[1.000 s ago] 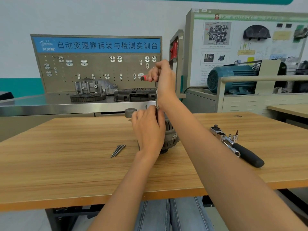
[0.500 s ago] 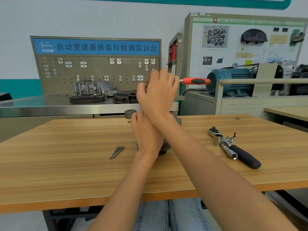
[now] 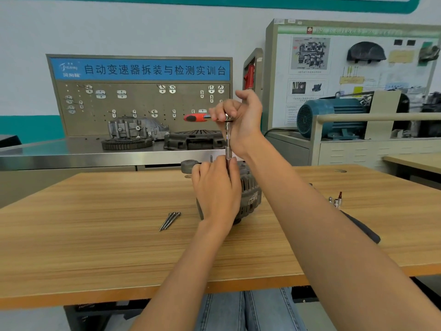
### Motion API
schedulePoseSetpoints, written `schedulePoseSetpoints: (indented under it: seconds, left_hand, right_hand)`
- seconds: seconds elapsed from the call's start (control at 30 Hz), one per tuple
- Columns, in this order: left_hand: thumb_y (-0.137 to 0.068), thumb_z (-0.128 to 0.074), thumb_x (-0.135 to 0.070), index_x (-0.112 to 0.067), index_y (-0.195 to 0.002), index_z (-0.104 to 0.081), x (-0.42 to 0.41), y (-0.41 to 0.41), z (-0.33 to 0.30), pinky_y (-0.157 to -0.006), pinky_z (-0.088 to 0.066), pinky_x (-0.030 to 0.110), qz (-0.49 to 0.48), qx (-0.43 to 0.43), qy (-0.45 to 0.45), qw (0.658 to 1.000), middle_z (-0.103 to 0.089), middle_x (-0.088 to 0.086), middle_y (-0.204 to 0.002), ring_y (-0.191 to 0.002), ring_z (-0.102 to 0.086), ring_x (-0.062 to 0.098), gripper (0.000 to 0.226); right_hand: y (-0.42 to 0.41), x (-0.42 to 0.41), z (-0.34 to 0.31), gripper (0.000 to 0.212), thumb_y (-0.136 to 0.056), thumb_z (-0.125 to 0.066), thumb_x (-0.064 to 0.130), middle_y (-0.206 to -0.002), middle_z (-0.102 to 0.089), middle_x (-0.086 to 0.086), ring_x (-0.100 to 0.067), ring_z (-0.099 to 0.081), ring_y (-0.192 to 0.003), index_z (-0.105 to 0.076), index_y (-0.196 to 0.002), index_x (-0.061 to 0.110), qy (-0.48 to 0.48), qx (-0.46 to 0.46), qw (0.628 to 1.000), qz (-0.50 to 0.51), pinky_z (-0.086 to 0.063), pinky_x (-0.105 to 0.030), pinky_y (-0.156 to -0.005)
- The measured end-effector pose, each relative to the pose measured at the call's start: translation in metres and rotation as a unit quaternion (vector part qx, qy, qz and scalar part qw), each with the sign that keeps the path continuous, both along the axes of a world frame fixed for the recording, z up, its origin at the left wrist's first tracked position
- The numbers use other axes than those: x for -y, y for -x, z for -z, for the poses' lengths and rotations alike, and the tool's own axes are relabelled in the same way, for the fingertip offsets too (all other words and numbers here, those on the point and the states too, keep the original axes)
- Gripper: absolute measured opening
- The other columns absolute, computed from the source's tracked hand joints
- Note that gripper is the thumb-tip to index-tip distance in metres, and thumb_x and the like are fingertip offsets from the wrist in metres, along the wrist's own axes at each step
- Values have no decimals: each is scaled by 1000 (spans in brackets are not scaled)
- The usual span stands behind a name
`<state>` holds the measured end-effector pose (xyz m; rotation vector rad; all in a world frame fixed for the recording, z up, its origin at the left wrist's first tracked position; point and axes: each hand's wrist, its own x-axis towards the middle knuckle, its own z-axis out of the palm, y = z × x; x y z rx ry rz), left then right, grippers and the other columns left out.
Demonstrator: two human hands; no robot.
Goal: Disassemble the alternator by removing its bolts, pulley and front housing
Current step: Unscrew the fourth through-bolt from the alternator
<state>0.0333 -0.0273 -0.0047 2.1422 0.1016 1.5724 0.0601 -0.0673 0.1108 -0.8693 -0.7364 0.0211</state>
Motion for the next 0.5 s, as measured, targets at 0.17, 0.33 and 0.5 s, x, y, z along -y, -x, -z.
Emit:
schedulePoseSetpoints:
  seconds: [0.17,0.33,0.5]
  left_hand:
    - [-97,-34,-33,-12,-80,-60,0,-1,-1,-82,-30,32,-4,-19,2,1000,-43,-6,-67,-71,-38,15,37]
    - [-87,-53,-11,-17,-69,-48,-5,-1,-1,-82,-25,25,-17,-51,-19,998,-44,-4,-65,-76,-46,18,19]
    - [-81,-58,-6,-15,-66,-50,-3,0,-1,-82,-26,27,-21,-34,-14,999,-54,4,-62,-75,-51,24,19]
  right_hand:
    - [2,-3,2,57,-95,-31,15,-40,-43,0,-15,-46,-50,-41,-39,14,19,-8,995,96,-42,-28,-77]
    - [11,-24,28,26,-84,-45,17,-64,-42,5,-11,-40,-67,-41,-59,17,160,213,803,533,-37,-26,-74]
    - [3,-20,39,16,-74,-49,18,-83,-53,-7,-25,-47,-82,-58,-82,8,241,239,627,702,-33,-37,-89]
